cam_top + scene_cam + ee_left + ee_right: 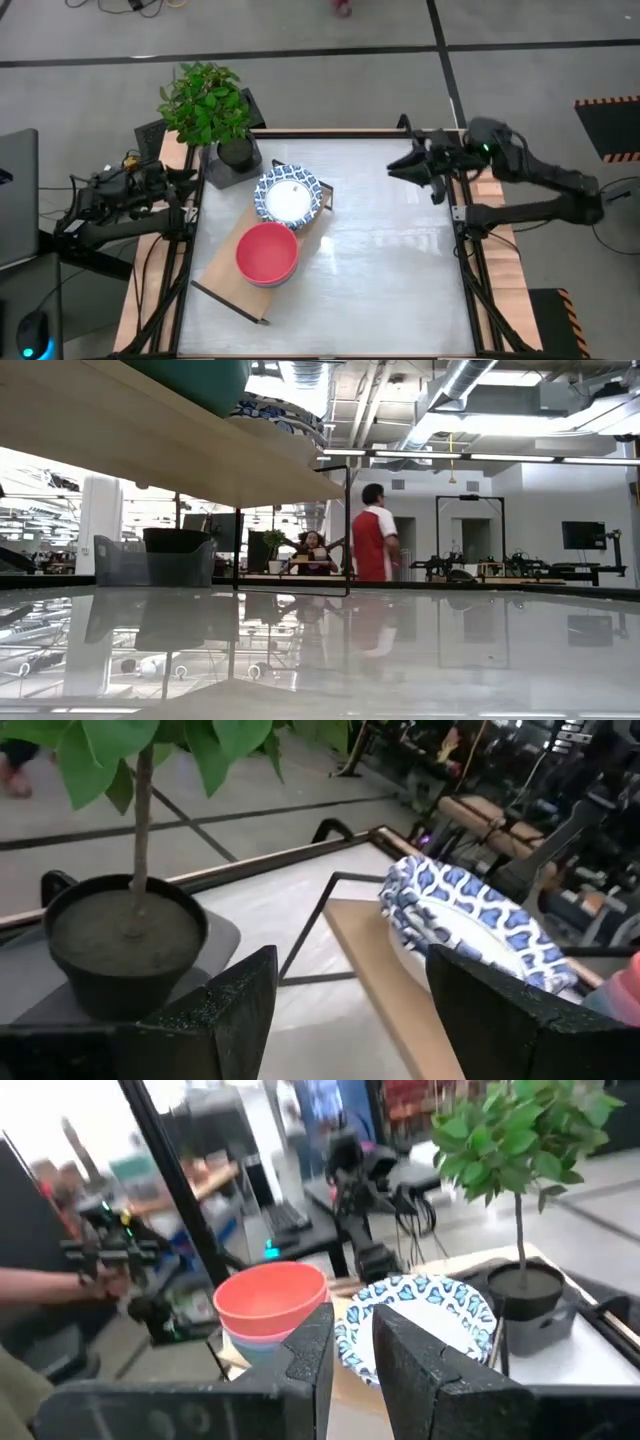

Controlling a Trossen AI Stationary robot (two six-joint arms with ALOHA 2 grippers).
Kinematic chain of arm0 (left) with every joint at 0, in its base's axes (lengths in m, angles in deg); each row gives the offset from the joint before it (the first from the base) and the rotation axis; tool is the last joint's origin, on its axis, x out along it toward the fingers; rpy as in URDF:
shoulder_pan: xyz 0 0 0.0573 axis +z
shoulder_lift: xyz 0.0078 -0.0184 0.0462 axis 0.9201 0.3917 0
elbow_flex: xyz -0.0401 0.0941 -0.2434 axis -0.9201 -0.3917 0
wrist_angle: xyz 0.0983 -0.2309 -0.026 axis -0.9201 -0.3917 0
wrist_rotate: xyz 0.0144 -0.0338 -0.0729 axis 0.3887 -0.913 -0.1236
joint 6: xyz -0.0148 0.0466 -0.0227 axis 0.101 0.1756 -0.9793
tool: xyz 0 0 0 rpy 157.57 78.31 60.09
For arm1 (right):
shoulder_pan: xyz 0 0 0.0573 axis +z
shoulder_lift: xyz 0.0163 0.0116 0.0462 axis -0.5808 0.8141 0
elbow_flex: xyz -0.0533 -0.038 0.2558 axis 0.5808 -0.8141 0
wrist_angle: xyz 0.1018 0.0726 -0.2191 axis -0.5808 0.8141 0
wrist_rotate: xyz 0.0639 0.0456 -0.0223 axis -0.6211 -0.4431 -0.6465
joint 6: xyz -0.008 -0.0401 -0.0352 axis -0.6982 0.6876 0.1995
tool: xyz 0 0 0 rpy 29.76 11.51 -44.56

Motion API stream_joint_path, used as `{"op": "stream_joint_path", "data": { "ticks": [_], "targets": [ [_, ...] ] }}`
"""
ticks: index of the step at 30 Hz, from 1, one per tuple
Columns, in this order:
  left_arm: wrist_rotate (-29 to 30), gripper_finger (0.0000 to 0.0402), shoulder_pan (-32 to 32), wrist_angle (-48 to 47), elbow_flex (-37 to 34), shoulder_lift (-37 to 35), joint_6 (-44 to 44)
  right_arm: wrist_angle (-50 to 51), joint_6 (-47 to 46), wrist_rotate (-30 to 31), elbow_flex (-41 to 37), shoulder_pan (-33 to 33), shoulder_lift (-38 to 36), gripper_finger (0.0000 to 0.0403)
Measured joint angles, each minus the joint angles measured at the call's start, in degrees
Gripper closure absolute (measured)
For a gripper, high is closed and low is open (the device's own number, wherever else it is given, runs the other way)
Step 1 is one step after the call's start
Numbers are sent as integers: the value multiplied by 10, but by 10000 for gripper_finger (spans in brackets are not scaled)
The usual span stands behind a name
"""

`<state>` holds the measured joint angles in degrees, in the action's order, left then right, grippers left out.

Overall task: Place and stack bowls onto a shelf
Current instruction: Return to Home Position

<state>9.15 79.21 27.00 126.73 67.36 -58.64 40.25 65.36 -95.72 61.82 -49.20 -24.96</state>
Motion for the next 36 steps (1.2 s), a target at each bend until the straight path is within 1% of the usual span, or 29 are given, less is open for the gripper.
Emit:
{"op": "stream_joint_path", "data": {
  "ticks": [3, 5, 8, 10, 16, 21, 23, 25, 27, 29, 33, 36],
  "targets": [
    [-3, 159, 0, 7, 0, 0, 17, -97, -41, 4, -119, -9, -88, 305],
    [-13, 159, 0, 18, 3, 0, 30, -155, -65, 11, -183, -12, -142, 305],
    [-54, 159, 0, 41, 6, -1, 53, -205, -92, 15, -261, -13, -219, 305],
    [-69, 159, 0, 43, 5, -1, 62, -236, -102, 15, -302, -9, -265, 305],
    [-59, 159, 0, 44, 4, -1, 60, -253, -111, 32, -387, -4, -401, 305],
    [-86, 159, 0, 79, -38, -1, 44, -243, -122, 44, -449, -2, -503, 305],
    [-100, 159, 0, 108, -68, -1, 36, -248, -131, 48, -467, -3, -505, 305],
    [-122, 159, 0, 131, -98, 0, 26, -226, -138, 50, -474, -2, -501, 305],
    [-140, 159, 0, 175, -129, -1, 21, -239, -154, 52, -481, -3, -496, 305],
    [-159, 159, 0, 221, -162, -1, 15, -230, -166, 51, -496, -2, -499, 305],
    [-195, 159, -6, 347, -237, 0, 10, -237, -166, 47, -504, -2, -505, 305],
    [-221, 159, -24, 430, -285, 0, 13, -222, -146, 45, -505, -2, -505, 305]
  ]
}}
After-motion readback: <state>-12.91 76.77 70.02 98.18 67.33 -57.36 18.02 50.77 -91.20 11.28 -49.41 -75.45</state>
